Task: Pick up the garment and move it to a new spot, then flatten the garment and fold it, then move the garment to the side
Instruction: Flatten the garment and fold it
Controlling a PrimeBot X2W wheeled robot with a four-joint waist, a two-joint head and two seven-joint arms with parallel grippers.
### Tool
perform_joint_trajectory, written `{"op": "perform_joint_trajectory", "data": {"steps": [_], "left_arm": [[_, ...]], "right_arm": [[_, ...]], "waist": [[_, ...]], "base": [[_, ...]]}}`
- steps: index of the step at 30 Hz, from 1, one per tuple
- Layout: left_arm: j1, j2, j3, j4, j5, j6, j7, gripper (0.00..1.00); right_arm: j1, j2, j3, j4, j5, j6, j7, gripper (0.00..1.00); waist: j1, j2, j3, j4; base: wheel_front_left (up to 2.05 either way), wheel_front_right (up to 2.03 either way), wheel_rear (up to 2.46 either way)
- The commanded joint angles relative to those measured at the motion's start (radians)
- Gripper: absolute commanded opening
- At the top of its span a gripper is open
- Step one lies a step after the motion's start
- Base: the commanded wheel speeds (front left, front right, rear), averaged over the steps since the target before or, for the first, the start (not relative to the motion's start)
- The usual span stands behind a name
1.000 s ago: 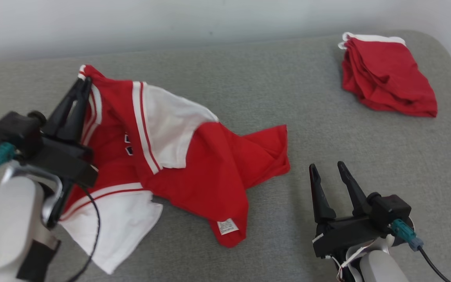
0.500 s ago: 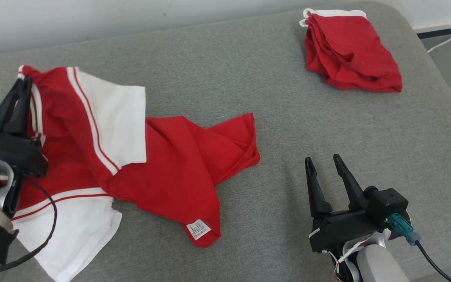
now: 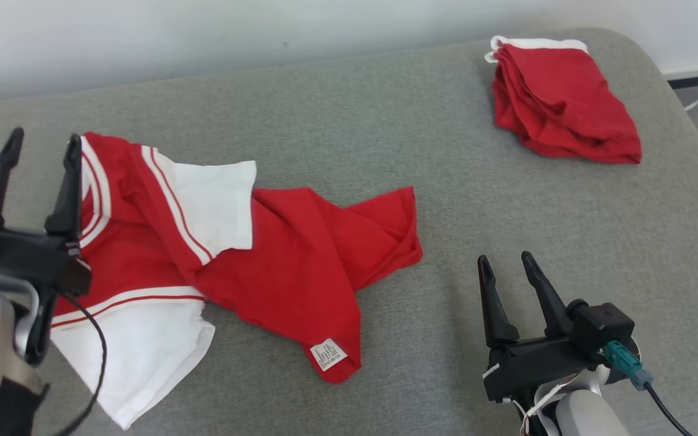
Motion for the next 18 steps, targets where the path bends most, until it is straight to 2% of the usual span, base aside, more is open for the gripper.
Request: {"op": "perform_joint_trajectory", "data": {"steps": [1, 9, 18], "left_arm": [[0.040, -0.005, 0.017, -0.044, 0.006, 0.011, -0.006, 1.00], [0.257, -0.075, 0.092, -0.292, 0.012, 0.061, -0.006, 1.00], [0.444, -0.139, 0.159, -0.442, 0.044, 0.124, -0.006, 1.00]], "right_arm": [[0.010, 0.000, 0.001, 0.001, -0.007, 0.000, -0.001, 1.00], [0.022, -0.002, 0.002, 0.006, -0.004, 0.000, 0.000, 1.00], [0.043, -0.002, 0.011, 0.014, -0.004, 0.000, 0.000, 1.00]], "waist": [[0.0000, 0.0001, -0.026, 0.035], [0.0000, 0.0001, -0.052, 0.087], [0.0000, 0.0001, -0.075, 0.123]], "base": [[0.00, 0.00, 0.00], [0.00, 0.00, 0.00], [0.00, 0.00, 0.00]]}}
